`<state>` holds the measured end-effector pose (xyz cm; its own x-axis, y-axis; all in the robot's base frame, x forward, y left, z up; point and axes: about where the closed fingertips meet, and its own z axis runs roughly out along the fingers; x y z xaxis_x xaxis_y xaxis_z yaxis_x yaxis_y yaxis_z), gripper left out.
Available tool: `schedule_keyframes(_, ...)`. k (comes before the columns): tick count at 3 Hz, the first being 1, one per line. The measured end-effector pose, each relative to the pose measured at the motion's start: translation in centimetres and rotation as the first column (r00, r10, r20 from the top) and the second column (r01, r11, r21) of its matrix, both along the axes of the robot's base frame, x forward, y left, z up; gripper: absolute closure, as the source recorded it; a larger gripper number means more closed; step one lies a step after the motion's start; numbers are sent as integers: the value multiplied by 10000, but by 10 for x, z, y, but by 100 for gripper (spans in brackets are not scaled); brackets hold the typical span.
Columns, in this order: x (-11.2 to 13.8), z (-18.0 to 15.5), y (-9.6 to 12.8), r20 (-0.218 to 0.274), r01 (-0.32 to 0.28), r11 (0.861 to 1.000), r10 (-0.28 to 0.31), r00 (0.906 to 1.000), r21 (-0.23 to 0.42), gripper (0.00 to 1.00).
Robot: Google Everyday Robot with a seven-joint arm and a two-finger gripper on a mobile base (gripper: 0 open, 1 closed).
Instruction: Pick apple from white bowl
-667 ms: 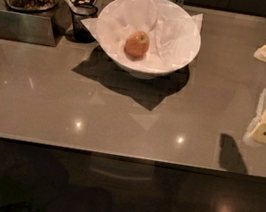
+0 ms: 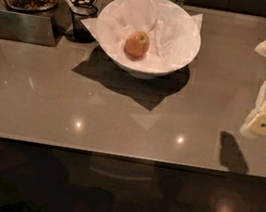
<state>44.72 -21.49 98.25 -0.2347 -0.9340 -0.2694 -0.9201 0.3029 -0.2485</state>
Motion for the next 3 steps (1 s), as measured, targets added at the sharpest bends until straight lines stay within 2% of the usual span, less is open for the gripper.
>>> schedule_keyframes(1,26,12,6,525,650,9902,-719,9960,1234,0)
schedule_keyframes(2,56,20,21,979,1095,9642,-1364,9858,2415,0)
schedule_keyframes(3,59,22,23,1114,1114,9619,-1428,9835,2496,0)
